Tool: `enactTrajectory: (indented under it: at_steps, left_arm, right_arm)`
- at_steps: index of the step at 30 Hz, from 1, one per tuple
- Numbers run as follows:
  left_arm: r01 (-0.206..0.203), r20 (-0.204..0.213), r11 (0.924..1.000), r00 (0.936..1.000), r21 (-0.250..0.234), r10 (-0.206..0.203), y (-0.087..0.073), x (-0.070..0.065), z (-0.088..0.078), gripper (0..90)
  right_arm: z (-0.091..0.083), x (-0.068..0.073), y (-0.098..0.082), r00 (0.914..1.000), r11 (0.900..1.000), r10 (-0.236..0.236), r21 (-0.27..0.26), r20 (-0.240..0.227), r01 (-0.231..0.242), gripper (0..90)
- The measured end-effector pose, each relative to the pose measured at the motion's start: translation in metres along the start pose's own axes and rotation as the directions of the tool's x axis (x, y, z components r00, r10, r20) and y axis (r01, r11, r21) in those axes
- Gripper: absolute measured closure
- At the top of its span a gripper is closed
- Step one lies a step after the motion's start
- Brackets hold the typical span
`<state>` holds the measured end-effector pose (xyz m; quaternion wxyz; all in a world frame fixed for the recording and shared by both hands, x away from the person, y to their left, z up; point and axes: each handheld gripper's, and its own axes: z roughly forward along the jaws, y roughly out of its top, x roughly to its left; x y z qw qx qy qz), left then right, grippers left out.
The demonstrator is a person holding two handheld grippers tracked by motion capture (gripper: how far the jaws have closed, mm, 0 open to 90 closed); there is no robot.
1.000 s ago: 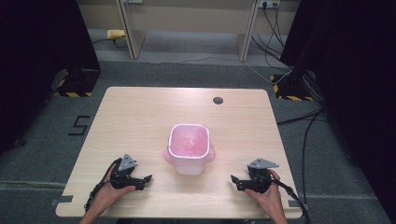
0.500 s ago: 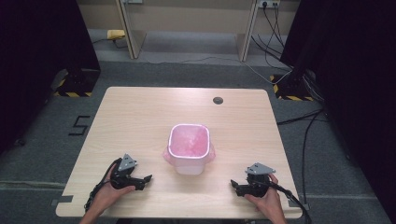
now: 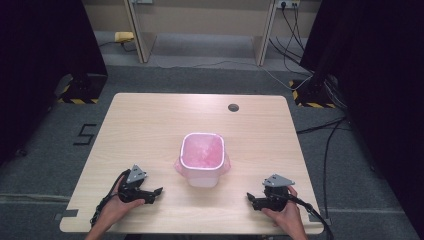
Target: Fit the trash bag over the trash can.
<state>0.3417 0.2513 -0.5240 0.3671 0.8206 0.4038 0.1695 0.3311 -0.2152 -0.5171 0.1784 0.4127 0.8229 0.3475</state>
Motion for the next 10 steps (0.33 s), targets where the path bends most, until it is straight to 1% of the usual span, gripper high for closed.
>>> enactTrajectory:
  at_steps: [10]
  left_arm:
    - [0.001, 0.000, 1.0000, 1.0000, -0.001, -0.001, 0.0000, 0.0000, 0.0000, 9.8]
  right_arm:
    - [0.0002, -0.0001, 0.0001, 1.0000, 1.000, -0.002, 0.001, -0.002, 0.002, 13.0]
